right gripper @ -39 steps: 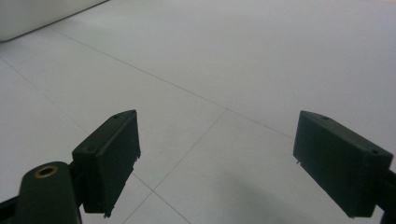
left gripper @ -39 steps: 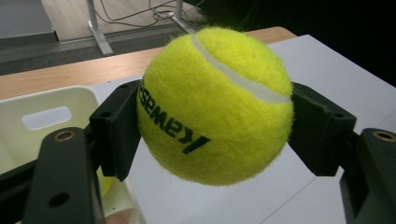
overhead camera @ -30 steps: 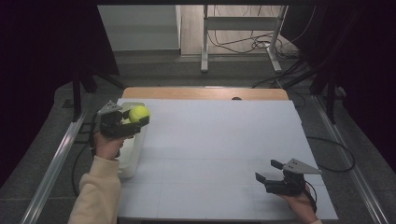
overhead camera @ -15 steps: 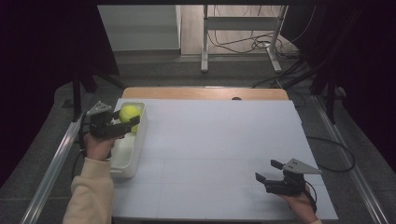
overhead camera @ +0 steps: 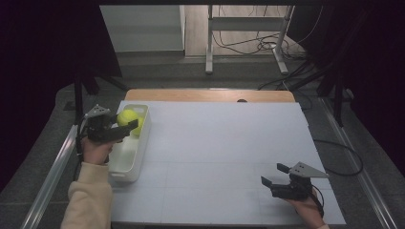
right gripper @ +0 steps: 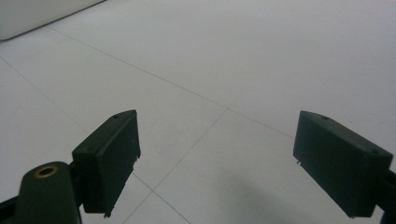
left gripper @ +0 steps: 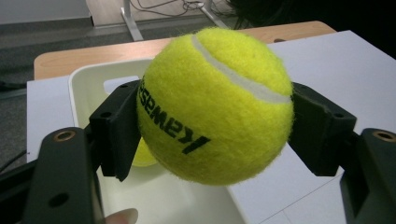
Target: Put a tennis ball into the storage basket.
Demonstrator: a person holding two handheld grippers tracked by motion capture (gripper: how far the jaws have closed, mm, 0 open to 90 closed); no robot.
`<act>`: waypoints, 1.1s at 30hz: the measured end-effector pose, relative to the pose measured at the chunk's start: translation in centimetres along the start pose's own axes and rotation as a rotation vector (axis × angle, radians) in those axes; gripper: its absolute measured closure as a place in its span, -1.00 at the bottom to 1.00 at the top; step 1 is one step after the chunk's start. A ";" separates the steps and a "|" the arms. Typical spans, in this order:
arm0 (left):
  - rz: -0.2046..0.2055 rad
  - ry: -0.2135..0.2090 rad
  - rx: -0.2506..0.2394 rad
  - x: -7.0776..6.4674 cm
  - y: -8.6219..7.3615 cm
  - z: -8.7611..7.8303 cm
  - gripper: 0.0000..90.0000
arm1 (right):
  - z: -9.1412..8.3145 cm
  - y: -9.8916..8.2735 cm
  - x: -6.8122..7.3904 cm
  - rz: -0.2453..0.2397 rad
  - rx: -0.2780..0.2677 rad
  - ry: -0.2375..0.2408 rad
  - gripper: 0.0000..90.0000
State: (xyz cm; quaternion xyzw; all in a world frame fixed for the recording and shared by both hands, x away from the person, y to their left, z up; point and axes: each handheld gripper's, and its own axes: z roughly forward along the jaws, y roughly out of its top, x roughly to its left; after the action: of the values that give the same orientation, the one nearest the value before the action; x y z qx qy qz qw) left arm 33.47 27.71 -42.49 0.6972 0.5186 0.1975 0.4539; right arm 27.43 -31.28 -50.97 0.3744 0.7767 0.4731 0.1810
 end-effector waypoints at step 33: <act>0.003 0.076 0.231 1.4 -0.9 2.1 -0.42 | 0.1 0.0 0.0 -0.001 0.001 0.002 -0.66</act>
State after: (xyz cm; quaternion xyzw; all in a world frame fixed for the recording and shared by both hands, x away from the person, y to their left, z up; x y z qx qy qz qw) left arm 35.08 28.07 -44.62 0.7375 0.5539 0.1633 0.3501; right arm 27.45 -31.25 -51.01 0.3735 0.7772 0.4732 0.1802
